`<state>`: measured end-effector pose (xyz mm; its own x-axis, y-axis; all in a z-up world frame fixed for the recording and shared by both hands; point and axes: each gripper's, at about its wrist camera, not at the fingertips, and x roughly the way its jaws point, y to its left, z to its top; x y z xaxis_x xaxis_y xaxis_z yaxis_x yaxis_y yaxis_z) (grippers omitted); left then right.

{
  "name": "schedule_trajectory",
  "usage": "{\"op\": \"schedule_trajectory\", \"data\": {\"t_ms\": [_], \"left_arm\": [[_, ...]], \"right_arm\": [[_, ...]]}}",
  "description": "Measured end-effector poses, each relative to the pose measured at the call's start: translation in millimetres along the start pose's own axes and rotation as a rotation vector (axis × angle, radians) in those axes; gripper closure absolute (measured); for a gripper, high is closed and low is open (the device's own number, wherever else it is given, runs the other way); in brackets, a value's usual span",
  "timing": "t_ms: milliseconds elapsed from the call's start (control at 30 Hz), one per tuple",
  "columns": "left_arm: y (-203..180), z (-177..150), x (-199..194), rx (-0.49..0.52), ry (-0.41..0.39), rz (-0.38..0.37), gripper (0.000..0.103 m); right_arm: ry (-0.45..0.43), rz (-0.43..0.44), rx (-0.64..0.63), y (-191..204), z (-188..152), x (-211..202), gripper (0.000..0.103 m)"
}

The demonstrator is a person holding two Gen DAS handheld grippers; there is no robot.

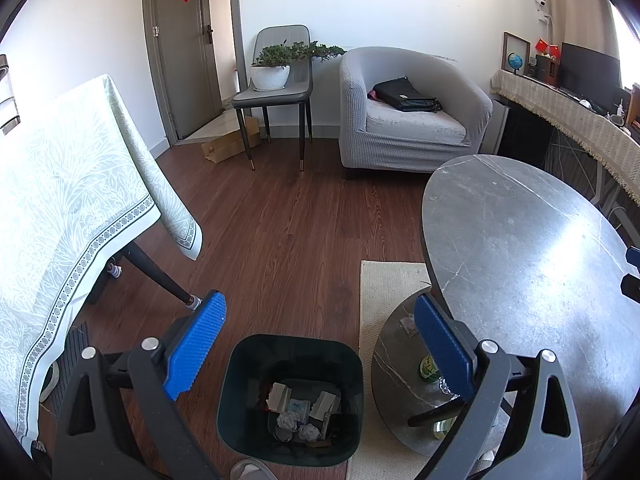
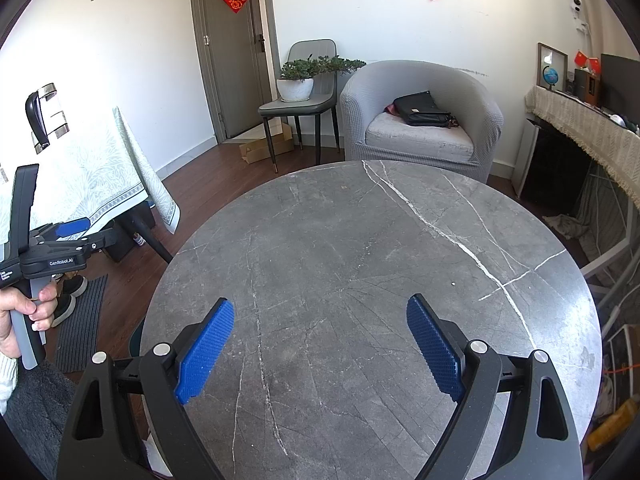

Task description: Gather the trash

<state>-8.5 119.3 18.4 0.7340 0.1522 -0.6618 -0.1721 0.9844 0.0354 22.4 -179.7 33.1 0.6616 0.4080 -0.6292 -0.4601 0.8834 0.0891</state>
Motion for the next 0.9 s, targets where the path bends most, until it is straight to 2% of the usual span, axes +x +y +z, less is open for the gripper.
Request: {"op": "schedule_trajectory", "data": {"t_ms": [900], "left_arm": [[3.7, 3.5, 3.2, -0.007, 0.014, -0.007, 0.006]], "right_arm": [[0.0, -0.002, -0.001, -0.8, -0.7, 0.4, 0.013]]}}
